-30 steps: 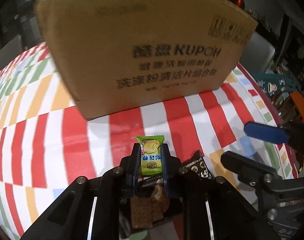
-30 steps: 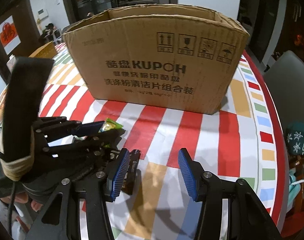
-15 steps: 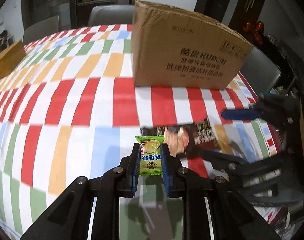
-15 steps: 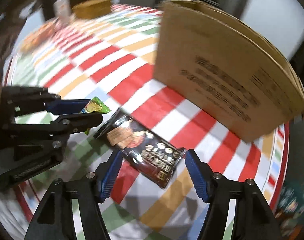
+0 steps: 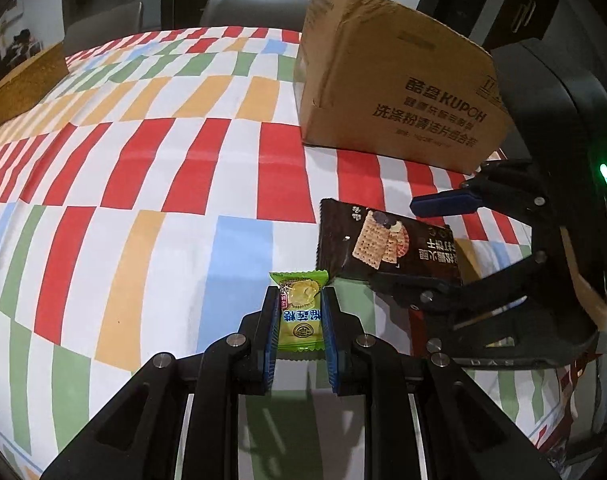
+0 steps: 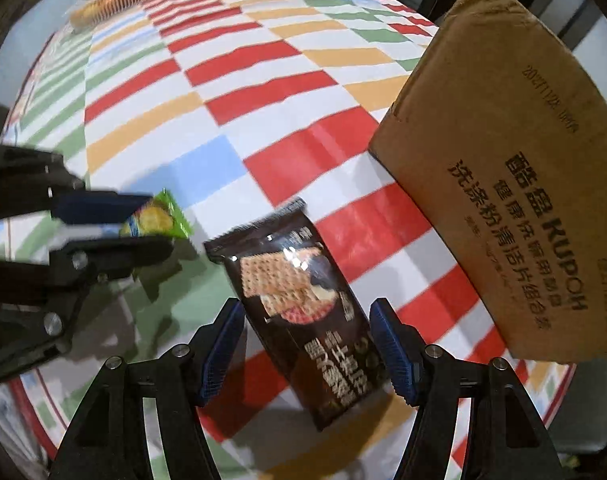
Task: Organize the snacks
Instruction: 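Grasp the gold-green candy with the left gripper while the right grasps the dark cracker packet, then carry both snacks over the box and open both grippers to drop them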
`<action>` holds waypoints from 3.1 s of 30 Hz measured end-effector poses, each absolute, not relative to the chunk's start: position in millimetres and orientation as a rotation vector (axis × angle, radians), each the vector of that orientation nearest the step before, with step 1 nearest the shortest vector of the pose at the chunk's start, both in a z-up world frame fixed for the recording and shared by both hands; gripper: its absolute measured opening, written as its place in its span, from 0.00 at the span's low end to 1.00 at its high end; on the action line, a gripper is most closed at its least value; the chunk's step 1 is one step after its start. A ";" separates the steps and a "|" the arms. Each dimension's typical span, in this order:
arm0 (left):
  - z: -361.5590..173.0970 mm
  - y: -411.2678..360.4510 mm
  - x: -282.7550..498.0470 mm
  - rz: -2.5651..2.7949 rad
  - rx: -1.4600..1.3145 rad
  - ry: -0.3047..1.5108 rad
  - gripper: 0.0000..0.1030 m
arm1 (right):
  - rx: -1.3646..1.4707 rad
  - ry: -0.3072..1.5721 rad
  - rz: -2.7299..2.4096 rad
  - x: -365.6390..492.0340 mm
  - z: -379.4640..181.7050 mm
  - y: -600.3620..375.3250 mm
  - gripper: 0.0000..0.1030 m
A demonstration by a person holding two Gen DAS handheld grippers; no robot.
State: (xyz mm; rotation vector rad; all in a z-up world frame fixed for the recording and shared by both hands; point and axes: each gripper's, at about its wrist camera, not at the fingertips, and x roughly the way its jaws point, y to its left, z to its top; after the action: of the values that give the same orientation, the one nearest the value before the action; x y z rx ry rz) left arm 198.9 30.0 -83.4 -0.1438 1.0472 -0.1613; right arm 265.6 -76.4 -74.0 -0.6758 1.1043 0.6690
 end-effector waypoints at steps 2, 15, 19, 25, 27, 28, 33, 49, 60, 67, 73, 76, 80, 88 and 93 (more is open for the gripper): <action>-83.7 30.1 200.1 -0.166 -0.148 1.048 0.20 | -0.646 1.114 0.672 272.3 -76.5 -76.2 0.64; -74.3 29.7 203.8 -0.158 -0.137 1.012 0.20 | -0.417 1.110 0.625 276.6 -71.1 -98.7 0.54; -64.8 27.0 198.0 -0.166 -0.126 0.988 0.20 | -0.352 1.080 0.597 270.9 -60.3 -105.6 0.54; -43.3 21.2 190.8 -0.181 -0.109 0.935 0.20 | -0.293 1.026 0.546 262.7 -39.3 -119.3 0.54; -34.6 18.8 188.8 -0.188 -0.102 0.913 0.20 | -0.273 1.005 0.524 259.9 -31.8 -125.6 0.54; -29.6 17.3 187.8 -0.191 -0.097 0.901 0.20 | -0.263 0.994 0.514 258.5 -28.4 -128.1 0.54; -4.9 10.7 184.5 -0.210 -0.084 0.843 0.20 | -0.209 0.928 0.447 250.2 -6.0 -144.5 0.54; 73.1 -9.5 198.2 -0.255 -0.033 0.657 0.20 | -0.087 0.712 0.304 238.9 74.2 -187.9 0.54; 110.9 -18.3 231.3 -0.281 0.014 0.574 0.20 | -0.052 0.641 0.250 255.4 104.5 -200.2 0.54; 125.1 -19.2 262.4 -0.292 0.014 0.566 0.20 | -0.054 0.614 0.221 279.5 120.2 -203.4 0.54; 126.8 -21.9 289.3 -0.305 0.004 0.589 0.20 | -0.065 0.609 0.208 303.8 126.6 -202.2 0.54; 125.1 -24.0 304.6 -0.302 0.010 0.601 0.20 | -0.079 0.616 0.205 317.1 125.6 -201.5 0.54; 120.3 -26.9 321.3 -0.296 0.025 0.617 0.20 | -0.095 0.631 0.195 337.4 121.8 -202.3 0.54; 113.3 -29.6 346.9 -0.229 0.043 0.629 0.37 | -0.084 0.665 0.154 369.2 114.4 -206.1 0.64; 109.7 -23.2 336.8 -0.191 0.052 0.620 0.42 | -0.082 0.648 0.107 362.6 112.5 -211.4 0.68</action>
State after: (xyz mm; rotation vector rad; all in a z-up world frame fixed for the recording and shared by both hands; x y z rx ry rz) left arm 336.8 -23.2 109.7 0.0524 0.6198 -0.1907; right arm 362.6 -211.4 112.5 -0.0823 0.6481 0.1074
